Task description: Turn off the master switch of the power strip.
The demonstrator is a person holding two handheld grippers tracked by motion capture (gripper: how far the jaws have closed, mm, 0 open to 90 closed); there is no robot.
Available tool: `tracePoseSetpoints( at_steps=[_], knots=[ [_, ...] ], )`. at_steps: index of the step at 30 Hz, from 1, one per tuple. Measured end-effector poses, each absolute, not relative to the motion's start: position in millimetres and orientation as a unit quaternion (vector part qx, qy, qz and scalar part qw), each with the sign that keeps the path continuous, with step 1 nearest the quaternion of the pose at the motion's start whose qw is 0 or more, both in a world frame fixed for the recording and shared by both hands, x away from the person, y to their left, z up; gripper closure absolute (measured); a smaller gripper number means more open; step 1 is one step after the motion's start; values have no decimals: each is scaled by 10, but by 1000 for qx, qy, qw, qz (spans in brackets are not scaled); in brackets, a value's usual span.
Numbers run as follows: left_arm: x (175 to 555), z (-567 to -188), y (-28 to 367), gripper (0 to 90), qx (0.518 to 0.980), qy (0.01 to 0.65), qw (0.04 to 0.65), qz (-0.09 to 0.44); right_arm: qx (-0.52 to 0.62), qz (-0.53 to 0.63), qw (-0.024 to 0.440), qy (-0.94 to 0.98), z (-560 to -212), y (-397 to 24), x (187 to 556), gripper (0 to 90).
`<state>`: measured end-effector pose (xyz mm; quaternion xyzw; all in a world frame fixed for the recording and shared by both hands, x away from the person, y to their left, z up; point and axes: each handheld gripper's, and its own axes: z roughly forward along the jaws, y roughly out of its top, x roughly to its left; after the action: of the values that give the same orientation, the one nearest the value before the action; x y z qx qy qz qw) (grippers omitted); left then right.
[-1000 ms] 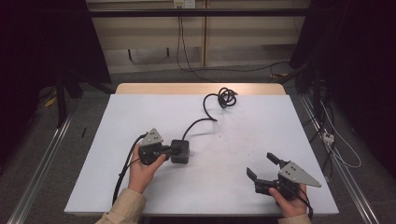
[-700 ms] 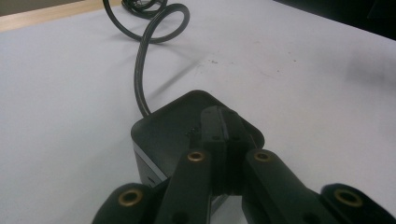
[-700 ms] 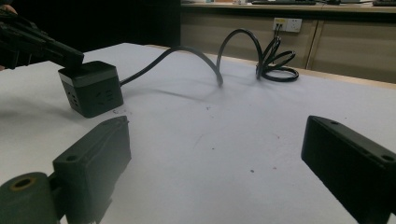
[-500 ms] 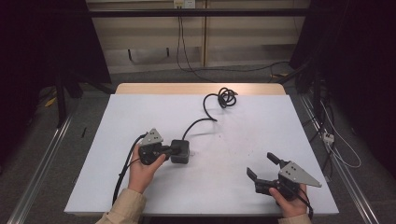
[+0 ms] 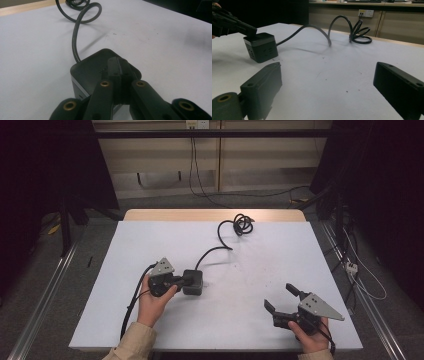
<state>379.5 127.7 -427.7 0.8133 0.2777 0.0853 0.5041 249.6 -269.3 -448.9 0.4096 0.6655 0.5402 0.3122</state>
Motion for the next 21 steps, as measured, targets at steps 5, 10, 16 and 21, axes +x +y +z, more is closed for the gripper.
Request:
tracePoseSetpoints(
  at_steps=[5, 10, 16, 21],
  knots=[
    [3792, -4276, 1274, 900, 813, 279, 504, 86, 409, 540, 312, 666, -4489, -2693, 2497, 75],
    [3795, -4284, 1281, 900, 809, 284, 508, 81, 410, 540, 312, 666, -4488, -2696, 2497, 76],
    [3794, -4285, 1281, 900, 808, 287, 509, 80, 409, 540, 313, 666, -4487, -2701, 2498, 76],
    [3797, -4290, 1285, 900, 805, 290, 512, 79, 410, 540, 312, 665, -4486, -2701, 2496, 75]
  ],
)
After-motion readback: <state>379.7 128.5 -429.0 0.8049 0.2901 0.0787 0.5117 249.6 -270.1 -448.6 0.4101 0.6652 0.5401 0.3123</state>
